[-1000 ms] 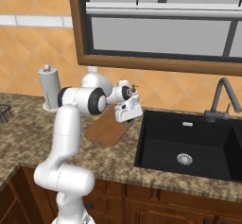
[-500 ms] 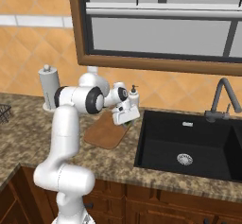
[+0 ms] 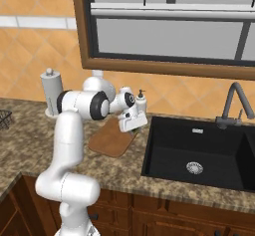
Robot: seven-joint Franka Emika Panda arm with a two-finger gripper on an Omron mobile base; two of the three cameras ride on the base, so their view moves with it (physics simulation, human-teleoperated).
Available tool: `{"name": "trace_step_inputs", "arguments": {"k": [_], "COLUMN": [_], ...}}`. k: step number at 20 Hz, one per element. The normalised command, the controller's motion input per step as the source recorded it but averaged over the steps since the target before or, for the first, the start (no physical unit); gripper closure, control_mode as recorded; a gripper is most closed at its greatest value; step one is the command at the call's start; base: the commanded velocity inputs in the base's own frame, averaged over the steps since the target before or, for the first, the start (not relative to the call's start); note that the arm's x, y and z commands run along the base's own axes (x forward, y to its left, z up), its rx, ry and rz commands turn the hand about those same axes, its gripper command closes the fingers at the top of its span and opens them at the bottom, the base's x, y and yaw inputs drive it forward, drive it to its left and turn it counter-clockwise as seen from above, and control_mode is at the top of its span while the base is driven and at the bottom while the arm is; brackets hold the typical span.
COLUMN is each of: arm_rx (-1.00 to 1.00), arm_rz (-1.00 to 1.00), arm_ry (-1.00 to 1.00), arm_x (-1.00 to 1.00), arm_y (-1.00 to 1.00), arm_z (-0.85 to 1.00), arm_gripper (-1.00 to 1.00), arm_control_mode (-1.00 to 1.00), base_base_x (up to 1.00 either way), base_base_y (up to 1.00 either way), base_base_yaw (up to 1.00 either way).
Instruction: Pick up the sponge from the counter and clean the cutting board by briefly scrubbing or pressing down on the cutting board. Once finished, release the sponge.
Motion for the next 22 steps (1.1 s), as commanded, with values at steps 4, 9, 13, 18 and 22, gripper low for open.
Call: {"name": "trace_step_inputs", "arguments": {"k": [4, 9, 13, 18, 22], "arm_rx": [0.0, 0.0, -0.08, -0.06, -0.01], "arm_rz": [0.02, 0.05, 0.11, 0.16, 0.16], "arm_ry": [-0.47, -0.56, -0.1, -0.01, 0.0], "arm_x": [-1.0, -1.0, -0.82, -0.66, -0.13], "arm_y": [0.06, 0.46, 1.0, 1.0, 1.0], "arm_z": [0.23, 0.61, -0.15, -0.31, 0.0], "arm_gripper": [1.0, -1.0, -1.0, -1.0, -1.0], "arm_control_mode": [-1.0, -1.0, -1.0, -1.0, -1.0], "base_base_x": [0.0, 0.0, 0.0, 0.0, 0.0], "base_base_y": [0.0, 0.0, 0.0, 0.0, 0.0], "base_base_yaw": [0.0, 0.0, 0.0, 0.0, 0.0]}}
